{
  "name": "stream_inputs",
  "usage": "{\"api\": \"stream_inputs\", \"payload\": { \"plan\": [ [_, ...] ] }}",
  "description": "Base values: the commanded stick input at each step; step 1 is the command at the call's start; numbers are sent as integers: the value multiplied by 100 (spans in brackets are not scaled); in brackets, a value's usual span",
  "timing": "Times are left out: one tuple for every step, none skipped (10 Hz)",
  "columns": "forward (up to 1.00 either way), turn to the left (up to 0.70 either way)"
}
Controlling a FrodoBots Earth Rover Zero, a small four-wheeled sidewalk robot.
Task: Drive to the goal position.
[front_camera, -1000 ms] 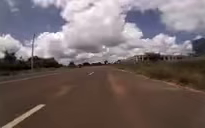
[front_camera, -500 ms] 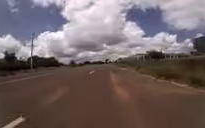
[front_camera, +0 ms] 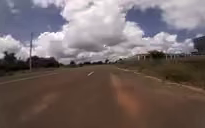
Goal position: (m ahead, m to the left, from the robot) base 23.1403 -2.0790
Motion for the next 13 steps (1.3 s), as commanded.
{"api": "stream_inputs", "payload": {
  "plan": [
    [100, -2],
    [100, -29],
    [100, -25],
    [100, -21],
    [100, -17],
    [100, 0],
    [100, 0],
    [100, 0],
    [100, 0],
    [100, 0],
    [100, 0],
    [100, 0],
    [100, 0]
  ]
}}
